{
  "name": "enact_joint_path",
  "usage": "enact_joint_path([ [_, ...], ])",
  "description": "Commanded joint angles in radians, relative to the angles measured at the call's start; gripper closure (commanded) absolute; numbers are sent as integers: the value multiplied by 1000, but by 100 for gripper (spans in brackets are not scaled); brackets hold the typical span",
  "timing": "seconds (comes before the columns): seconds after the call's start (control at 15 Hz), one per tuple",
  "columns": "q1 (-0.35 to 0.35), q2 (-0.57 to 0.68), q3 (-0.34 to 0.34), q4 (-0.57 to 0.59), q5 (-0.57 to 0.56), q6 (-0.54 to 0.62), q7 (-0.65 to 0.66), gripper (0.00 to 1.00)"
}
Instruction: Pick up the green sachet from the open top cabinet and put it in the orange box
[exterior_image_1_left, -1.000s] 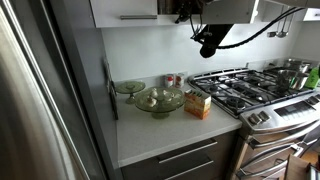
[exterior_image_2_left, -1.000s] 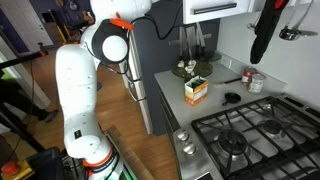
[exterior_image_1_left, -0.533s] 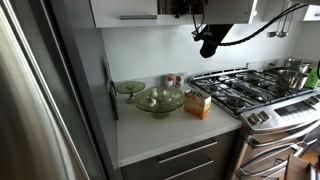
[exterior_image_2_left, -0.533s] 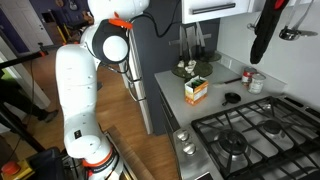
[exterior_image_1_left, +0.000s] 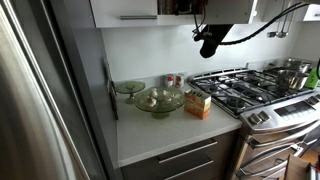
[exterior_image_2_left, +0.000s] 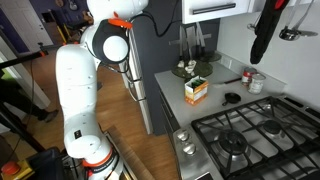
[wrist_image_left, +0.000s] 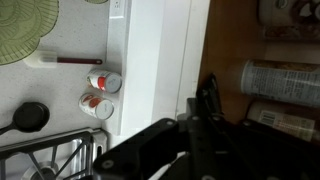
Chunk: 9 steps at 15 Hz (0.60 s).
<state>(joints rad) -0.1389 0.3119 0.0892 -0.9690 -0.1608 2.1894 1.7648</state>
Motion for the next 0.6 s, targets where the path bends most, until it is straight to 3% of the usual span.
enact_joint_path([
  [0.0, -12, -14, 10, 2, 30, -22, -32, 100],
  [0.33, -12, -66, 19, -37, 41, -2, -42, 100],
  [0.53, -21, -120, 38, -75, 102, 5, -66, 100],
])
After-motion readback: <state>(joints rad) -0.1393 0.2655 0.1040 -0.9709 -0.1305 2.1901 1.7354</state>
